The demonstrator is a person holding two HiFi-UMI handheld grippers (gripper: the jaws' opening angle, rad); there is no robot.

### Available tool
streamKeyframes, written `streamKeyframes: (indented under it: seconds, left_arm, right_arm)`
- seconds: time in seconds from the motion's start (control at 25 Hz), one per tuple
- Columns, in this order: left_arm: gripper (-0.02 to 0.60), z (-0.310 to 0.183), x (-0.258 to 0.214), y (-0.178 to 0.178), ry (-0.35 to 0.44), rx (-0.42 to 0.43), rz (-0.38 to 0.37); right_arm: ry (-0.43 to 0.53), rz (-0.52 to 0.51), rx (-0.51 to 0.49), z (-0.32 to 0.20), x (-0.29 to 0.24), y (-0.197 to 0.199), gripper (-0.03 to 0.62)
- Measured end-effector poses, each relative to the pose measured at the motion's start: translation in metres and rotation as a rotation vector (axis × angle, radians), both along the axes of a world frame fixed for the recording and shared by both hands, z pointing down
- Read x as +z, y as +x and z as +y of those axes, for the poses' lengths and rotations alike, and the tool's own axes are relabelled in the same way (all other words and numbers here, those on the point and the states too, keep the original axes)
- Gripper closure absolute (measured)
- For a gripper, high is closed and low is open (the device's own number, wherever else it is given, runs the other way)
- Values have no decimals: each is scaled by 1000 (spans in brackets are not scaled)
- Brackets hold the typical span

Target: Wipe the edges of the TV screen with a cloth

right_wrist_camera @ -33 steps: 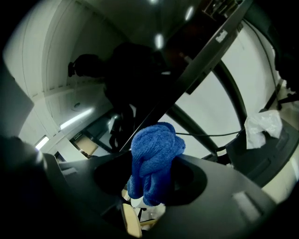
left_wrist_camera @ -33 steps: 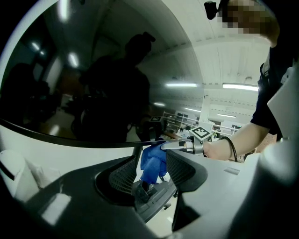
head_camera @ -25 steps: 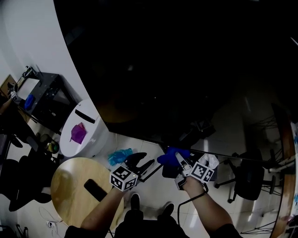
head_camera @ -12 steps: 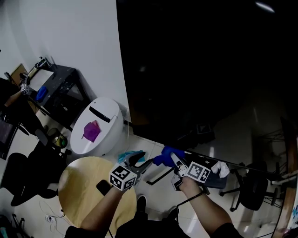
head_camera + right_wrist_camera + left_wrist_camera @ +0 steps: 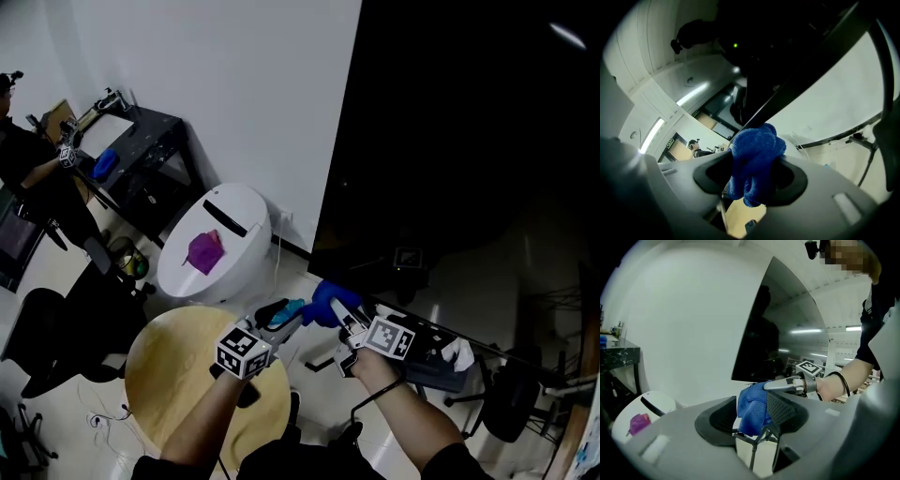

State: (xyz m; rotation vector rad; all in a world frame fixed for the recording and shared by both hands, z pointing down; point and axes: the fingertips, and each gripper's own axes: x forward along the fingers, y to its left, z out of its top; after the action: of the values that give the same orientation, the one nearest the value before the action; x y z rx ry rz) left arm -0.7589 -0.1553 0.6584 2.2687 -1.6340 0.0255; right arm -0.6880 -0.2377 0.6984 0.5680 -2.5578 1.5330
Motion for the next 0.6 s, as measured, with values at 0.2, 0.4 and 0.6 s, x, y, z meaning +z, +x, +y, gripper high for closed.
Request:
streamKeyframes:
  seconds: [0.2, 0.4, 0.6]
  left_arm:
    - [391, 19, 0, -31, -3, -54, -3]
    - [391, 38, -2, -54, 2, -85, -15]
    - [350, 48, -4, -60, -9, -68, -49]
  right_arm:
    - [6, -16, -63, 12, -4, -43, 382]
    - [24, -33, -107, 23, -6, -75, 382]
    - [73, -55, -181, 40, -17, -100, 382]
